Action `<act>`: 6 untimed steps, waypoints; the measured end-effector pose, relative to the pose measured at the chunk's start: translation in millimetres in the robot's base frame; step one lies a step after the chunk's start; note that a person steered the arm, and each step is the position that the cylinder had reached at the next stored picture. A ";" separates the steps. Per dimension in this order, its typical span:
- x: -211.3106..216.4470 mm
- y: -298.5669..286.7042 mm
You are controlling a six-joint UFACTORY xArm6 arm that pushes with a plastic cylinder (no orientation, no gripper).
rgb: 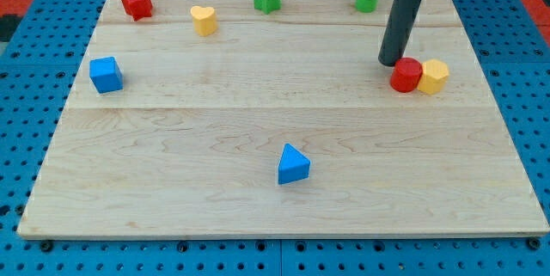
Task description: Separate the hexagon and red circle
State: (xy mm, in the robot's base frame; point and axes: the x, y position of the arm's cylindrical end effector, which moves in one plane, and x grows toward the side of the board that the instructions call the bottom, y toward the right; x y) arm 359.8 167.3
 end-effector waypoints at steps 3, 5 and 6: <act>43.8 38.4; 29.4 59.5; 31.2 90.4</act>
